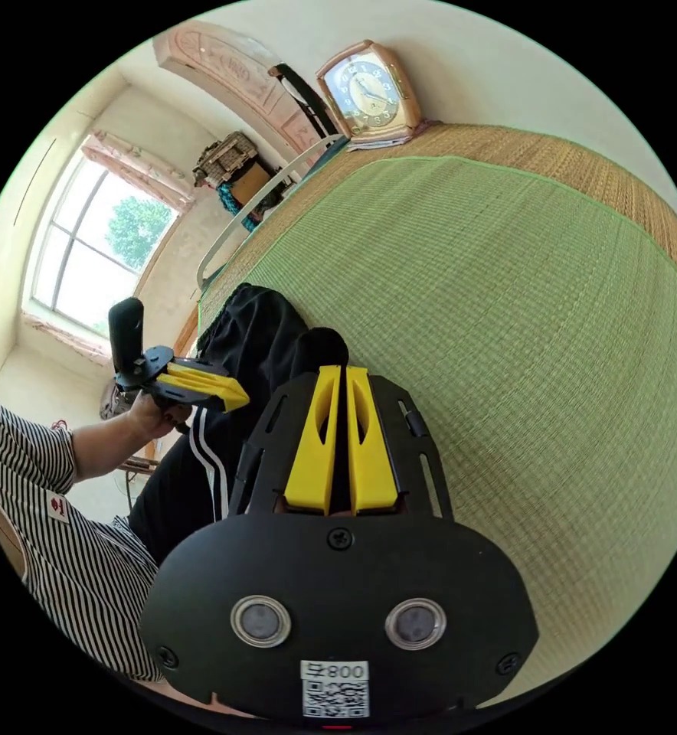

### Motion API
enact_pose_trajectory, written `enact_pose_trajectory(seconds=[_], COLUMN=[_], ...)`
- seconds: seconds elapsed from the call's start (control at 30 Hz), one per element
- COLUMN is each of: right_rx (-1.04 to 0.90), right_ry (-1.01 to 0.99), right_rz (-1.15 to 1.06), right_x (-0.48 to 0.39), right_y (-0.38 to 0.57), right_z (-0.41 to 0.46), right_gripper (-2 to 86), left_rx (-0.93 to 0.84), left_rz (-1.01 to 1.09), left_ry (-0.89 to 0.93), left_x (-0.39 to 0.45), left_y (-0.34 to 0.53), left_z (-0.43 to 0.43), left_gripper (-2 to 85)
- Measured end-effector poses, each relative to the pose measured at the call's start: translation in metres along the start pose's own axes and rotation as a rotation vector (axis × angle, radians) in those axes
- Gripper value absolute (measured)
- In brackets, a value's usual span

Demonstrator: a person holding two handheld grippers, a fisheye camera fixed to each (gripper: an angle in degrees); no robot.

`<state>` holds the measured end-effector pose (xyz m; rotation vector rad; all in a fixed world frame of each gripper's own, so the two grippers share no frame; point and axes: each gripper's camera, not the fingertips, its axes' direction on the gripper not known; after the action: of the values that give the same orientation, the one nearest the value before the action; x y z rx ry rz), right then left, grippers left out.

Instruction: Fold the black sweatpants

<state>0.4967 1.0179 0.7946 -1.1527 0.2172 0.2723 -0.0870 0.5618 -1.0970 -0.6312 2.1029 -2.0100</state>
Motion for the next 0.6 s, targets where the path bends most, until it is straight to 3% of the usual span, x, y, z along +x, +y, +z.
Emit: enact_pose_trajectory(seconds=[0.3, 0.6], right_rx=[-0.019, 0.189], right_ry=[-0.137, -0.120], right_rz=[0.170, 0.191], right_x=[0.047, 0.030], right_y=[-0.008, 0.016], right_z=[0.014, -0.042], right_gripper=[1.0, 1.7], left_rx=[-0.048, 0.068], left_rz=[-0.044, -0.188], left_ry=[-0.021, -0.120], left_x=[-0.010, -0.024], left_y=[0.030, 0.084], left_z=[0.011, -0.047], left_gripper=[0.2, 0.1])
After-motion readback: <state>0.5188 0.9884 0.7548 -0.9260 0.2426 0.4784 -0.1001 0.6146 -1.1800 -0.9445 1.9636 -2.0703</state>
